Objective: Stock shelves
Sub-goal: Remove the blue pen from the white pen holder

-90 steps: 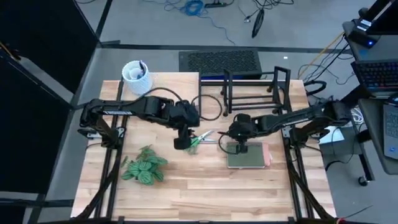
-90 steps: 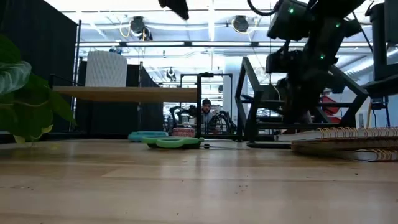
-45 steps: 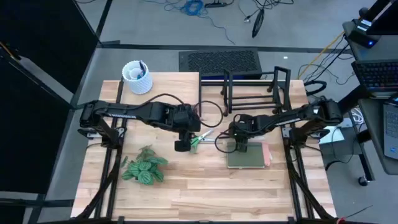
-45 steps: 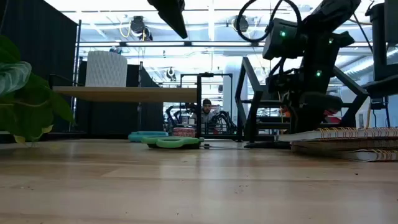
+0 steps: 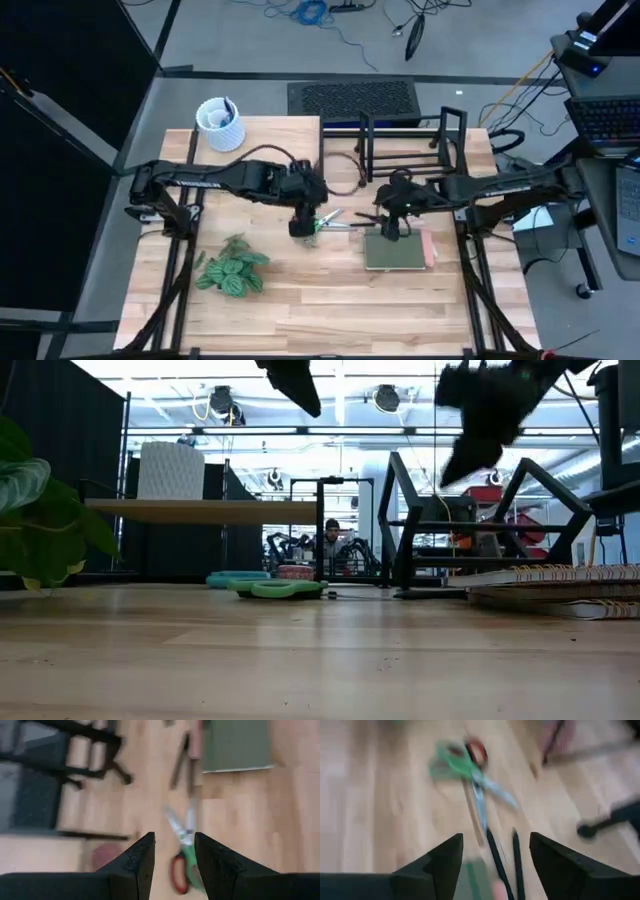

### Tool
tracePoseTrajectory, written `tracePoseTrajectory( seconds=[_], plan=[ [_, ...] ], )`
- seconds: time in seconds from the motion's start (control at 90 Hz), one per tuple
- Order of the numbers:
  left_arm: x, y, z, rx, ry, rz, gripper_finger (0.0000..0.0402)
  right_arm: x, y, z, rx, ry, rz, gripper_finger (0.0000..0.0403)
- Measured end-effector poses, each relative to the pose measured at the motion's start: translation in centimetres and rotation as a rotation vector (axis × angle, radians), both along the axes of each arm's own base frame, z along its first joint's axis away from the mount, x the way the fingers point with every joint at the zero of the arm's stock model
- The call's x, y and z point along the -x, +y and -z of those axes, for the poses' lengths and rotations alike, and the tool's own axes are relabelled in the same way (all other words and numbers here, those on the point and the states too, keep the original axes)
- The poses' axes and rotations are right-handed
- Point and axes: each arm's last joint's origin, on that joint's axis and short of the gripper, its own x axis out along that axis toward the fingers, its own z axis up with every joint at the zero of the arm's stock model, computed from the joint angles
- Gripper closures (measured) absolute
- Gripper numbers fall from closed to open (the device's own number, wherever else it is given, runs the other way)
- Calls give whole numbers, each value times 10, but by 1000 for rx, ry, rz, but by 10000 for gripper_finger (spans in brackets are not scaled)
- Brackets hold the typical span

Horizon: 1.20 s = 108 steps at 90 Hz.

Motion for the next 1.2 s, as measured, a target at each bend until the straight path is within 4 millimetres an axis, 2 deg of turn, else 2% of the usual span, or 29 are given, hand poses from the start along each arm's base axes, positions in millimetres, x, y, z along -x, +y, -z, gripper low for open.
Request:
tracePoseTrajectory(
  seconds=[0.078, 0.211, 0.322, 0.389, 0.522, 0.722, 0.933, 1.2],
  plan=[
    [12, 10, -22, -49, -77, -78, 277, -3, 5, -4, 12, -86, -27, 190],
    [44, 32, -54, -156, -180, -256, 277, -9, 11, -2, 10, -170, -56, 190],
    [81, 53, -76, -284, -246, -516, 277, -14, 16, 8, 5, -182, -70, 190],
    [105, 63, -85, -298, -274, -659, 277, -18, 18, 15, 2, -196, -76, 190],
    [136, 83, -85, -262, -239, -863, 277, -29, 20, 27, -2, -226, -78, 190],
    [157, 115, -68, -215, -111, -1055, 277, -48, 23, 42, -11, -257, -85, 190],
    [171, 141, -57, -105, -39, -1093, 277, -55, 27, 53, -58, -238, -63, 190],
    [182, 155, -55, -27, -3, -1075, 277, -54, 36, 54, -85, -243, -77, 190]
  ],
)
